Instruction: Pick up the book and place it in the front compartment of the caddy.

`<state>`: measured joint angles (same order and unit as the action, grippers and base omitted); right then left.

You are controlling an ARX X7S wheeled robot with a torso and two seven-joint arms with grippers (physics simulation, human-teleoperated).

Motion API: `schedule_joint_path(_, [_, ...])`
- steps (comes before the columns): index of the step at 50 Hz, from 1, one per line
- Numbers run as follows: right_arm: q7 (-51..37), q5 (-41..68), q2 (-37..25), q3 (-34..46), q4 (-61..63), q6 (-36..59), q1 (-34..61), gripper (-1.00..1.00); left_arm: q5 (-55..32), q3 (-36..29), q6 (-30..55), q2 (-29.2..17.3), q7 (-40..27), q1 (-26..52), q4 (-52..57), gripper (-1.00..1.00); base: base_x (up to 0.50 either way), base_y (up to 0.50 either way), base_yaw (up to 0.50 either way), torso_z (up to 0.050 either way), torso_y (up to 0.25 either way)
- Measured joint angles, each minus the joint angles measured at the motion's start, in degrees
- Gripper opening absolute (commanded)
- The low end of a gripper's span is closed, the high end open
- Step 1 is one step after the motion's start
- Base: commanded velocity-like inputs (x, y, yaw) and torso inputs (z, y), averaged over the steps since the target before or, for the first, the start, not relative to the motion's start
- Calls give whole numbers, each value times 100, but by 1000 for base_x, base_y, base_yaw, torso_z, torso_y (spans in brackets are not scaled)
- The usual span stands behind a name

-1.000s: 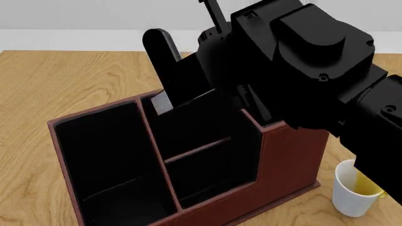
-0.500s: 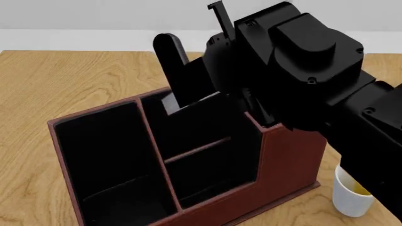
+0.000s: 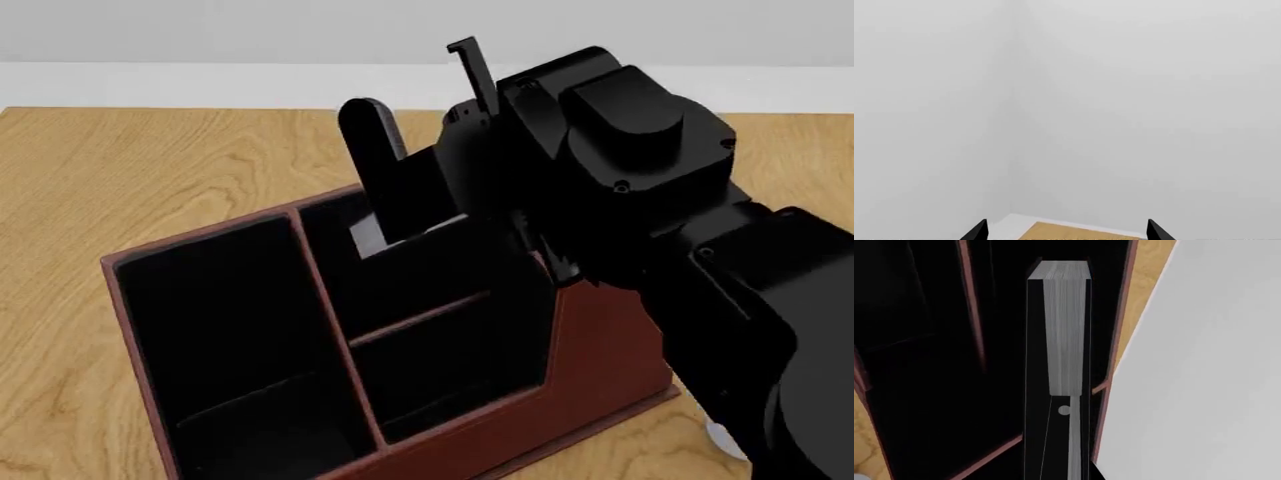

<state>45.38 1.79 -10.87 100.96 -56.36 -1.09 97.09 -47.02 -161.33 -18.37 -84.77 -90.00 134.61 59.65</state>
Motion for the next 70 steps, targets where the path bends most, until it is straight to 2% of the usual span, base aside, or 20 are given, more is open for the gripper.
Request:
schedule_joint_path(11, [-117, -13, 492, 46, -1164, -752, -241, -100, -34, 30, 34, -24, 10, -27, -2, 100, 0, 0, 0, 0, 1])
schedule_joint_path(27, [-196, -27, 771, 145, -1697, -1178, -415, -100, -7, 6, 70, -124, 49, -50, -2, 100, 0, 0, 0, 1, 1])
schedule_joint_path(50, [-283, -5, 943, 242, -1825, -1205, -649, -100, -34, 104, 202, -363, 218, -86, -1, 100, 0, 0, 0, 0, 1])
schedule_joint_path(70, [-365, -168, 988, 63, -1835, -827, -854, -100, -48, 283, 321, -523, 332, -214, 0, 100, 0, 0, 0, 0, 1])
